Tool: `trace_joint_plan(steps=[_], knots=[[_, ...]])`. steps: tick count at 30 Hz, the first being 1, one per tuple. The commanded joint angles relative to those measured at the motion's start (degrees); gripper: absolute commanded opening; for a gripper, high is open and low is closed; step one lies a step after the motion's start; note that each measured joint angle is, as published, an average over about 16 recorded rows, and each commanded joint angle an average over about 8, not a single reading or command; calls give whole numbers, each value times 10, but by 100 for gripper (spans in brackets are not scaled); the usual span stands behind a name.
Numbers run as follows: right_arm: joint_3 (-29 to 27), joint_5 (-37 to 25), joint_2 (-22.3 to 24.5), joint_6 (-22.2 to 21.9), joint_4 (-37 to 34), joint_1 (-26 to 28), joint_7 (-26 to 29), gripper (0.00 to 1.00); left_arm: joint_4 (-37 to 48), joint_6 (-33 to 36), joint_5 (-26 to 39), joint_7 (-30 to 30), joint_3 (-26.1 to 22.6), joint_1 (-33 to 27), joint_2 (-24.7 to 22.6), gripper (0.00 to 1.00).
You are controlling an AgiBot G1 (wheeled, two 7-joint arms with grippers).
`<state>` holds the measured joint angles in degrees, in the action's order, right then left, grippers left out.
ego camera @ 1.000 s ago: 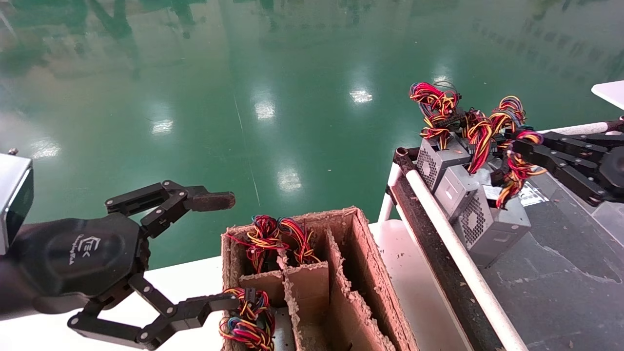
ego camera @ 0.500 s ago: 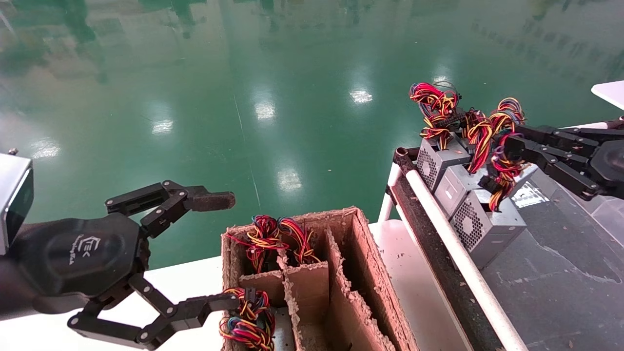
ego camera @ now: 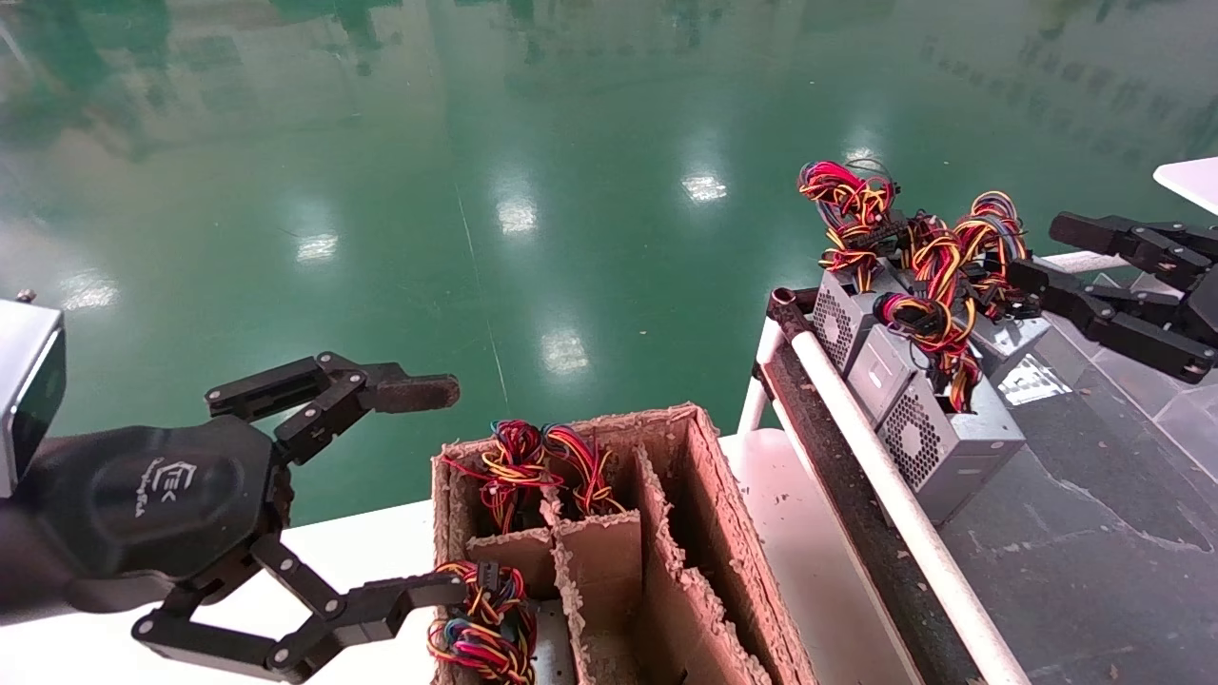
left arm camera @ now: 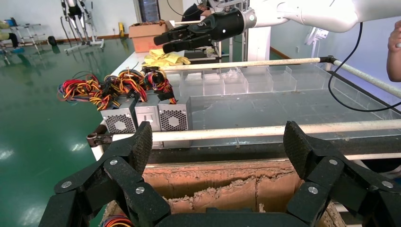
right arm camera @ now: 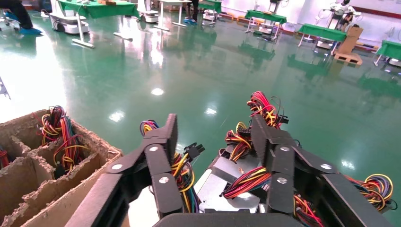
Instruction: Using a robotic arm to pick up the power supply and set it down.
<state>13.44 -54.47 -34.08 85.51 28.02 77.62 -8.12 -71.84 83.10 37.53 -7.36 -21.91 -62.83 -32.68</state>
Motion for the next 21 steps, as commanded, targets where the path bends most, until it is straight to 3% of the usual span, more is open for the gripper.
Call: trace_joint_plan(steps=[1, 21], knots=[[-2, 3, 0, -1, -3, 0, 1, 100, 0, 0, 0, 0, 0, 0, 0, 100], [7, 45, -3, 0, 150, -54, 64, 100, 0, 0, 0, 0, 0, 0, 0, 100]])
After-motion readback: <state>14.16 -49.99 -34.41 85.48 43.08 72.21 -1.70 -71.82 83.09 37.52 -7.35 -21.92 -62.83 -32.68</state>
